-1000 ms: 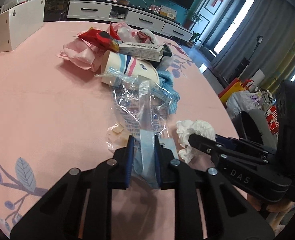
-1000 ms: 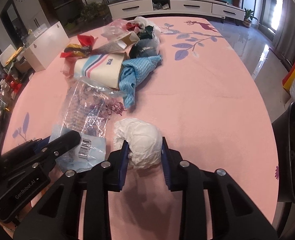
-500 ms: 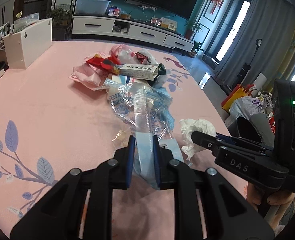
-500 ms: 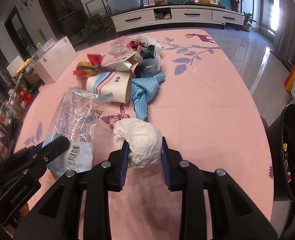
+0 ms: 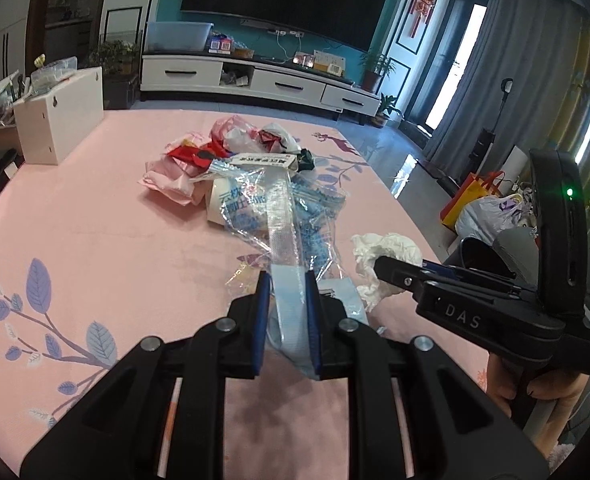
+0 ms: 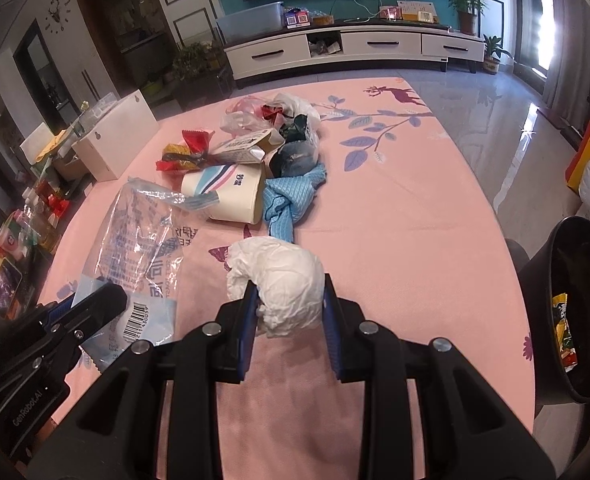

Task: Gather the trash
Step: 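Lift the plastic bag with the left tool while the right tool carries the tissue to the bin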

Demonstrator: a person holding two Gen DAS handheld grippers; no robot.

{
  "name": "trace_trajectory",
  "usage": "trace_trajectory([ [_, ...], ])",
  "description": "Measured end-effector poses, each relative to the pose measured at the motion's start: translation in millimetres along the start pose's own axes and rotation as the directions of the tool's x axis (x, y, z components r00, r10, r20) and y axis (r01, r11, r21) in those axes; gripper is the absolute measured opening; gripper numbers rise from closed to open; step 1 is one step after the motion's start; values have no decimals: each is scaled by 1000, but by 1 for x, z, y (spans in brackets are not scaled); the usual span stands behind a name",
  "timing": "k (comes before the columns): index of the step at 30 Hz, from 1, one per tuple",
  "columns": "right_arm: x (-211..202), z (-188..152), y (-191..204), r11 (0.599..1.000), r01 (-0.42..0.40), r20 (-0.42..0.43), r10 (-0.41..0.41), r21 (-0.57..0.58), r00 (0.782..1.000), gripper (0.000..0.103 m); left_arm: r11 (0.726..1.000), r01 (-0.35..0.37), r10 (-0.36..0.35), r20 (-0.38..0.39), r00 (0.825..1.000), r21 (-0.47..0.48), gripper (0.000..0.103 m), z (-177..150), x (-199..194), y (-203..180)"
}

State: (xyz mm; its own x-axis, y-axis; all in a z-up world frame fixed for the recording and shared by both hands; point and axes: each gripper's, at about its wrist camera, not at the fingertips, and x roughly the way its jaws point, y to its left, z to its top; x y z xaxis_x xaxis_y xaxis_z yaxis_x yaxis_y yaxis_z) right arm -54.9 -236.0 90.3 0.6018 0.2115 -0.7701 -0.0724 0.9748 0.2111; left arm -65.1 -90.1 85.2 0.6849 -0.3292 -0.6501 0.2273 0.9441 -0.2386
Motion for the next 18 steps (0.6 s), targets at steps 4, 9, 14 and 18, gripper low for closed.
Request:
trace_trajectory([
  [4,-7,1,-1,1000,-3,21,3,2,1000,30,999,-33,31,49,998,33,18,0,-10,-7],
  [9,-13,3,-3,1000,-4,34,4,11,999,30,999,-18,17,48,999,32,18,-1,-14,-7],
  [14,-13,2,0,1000,-4,29,4,-6,1000,30,1000,3,-4,29,1000,23,18,1,-11,-6],
  [18,-13,1,1,1000,5,33,-5,-13,999,31,1000,7,-8,33,999,30,18,3,-12,-7],
])
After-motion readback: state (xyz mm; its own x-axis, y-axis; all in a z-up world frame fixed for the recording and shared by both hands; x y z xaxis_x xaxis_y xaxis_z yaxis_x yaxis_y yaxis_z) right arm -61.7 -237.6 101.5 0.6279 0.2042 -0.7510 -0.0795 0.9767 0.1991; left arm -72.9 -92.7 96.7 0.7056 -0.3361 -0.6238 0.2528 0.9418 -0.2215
